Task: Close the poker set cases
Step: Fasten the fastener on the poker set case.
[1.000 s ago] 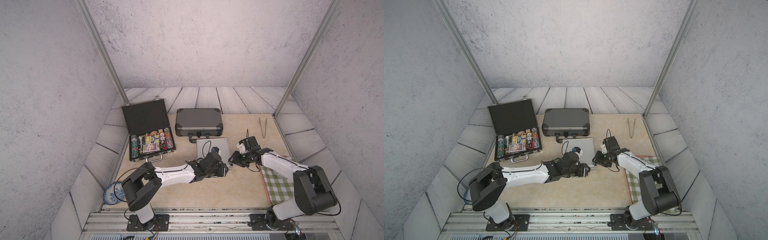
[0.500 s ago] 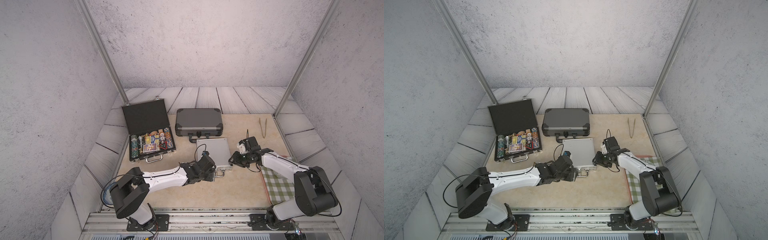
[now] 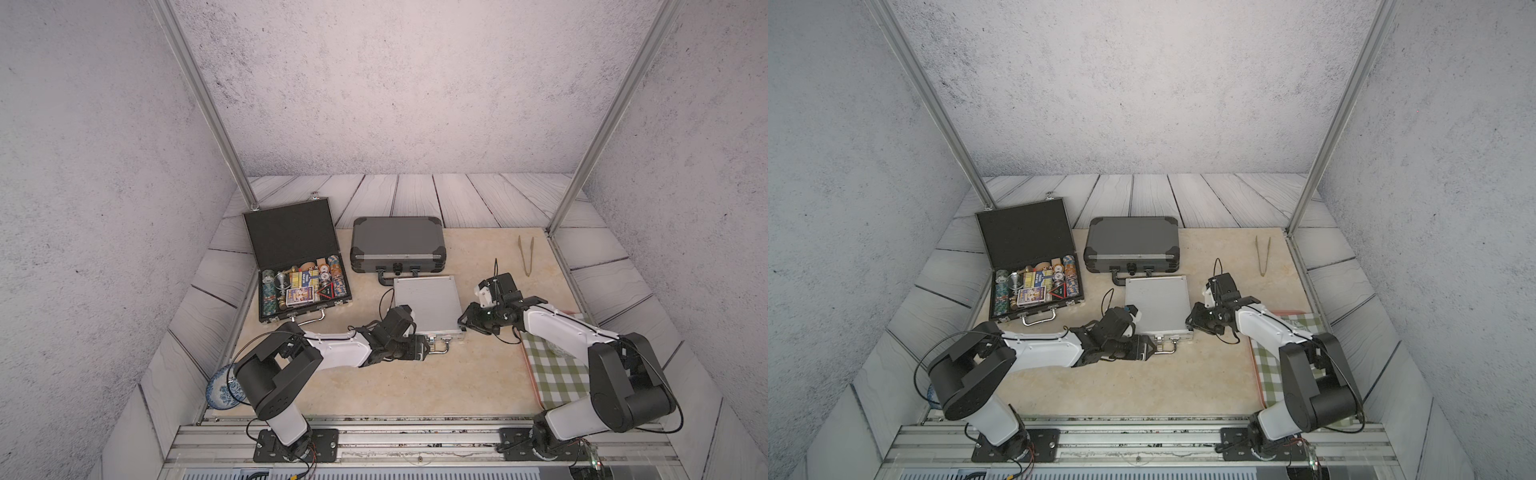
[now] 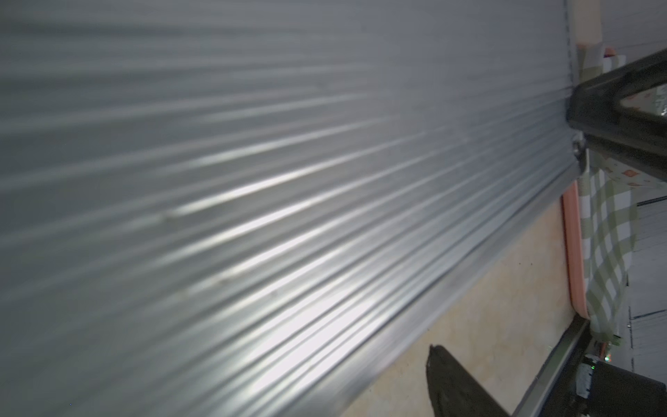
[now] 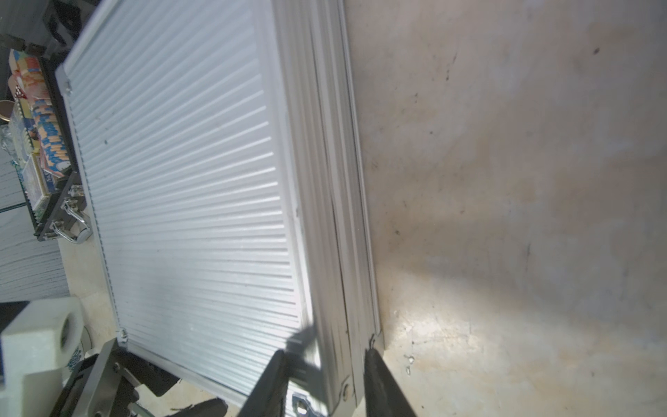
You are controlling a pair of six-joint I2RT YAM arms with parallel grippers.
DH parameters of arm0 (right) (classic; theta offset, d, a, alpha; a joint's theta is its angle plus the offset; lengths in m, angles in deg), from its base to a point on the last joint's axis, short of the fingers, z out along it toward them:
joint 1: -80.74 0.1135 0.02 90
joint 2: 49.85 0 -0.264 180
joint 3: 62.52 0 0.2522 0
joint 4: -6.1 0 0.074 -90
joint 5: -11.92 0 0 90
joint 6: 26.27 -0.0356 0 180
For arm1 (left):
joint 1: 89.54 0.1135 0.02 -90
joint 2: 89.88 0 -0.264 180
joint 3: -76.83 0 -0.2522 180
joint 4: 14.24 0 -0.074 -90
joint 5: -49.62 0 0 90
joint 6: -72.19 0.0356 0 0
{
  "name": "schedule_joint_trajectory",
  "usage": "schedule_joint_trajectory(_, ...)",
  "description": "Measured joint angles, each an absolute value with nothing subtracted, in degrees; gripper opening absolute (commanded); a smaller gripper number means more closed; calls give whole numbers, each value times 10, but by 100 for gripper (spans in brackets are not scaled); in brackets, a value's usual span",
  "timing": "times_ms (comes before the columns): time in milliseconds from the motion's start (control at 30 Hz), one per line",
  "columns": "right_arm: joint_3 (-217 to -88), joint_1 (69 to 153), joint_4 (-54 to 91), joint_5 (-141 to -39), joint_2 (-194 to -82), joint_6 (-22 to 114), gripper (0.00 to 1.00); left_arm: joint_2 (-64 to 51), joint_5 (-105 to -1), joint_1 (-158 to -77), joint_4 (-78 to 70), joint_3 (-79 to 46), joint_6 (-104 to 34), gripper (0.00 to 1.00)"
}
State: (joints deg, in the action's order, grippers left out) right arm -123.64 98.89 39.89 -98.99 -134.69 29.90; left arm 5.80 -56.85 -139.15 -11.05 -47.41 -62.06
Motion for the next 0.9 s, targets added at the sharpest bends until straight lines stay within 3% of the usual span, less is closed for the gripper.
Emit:
schedule_joint_trajectory(300,-1239,987,405,-987,-1347,299,37,70,-623,-1391,-218,-508,-649,70)
schedule_joint_trajectory(900,-1239,987,405,-987,-1347,300,37,52,-654,-1393,-275,-497,-669,69)
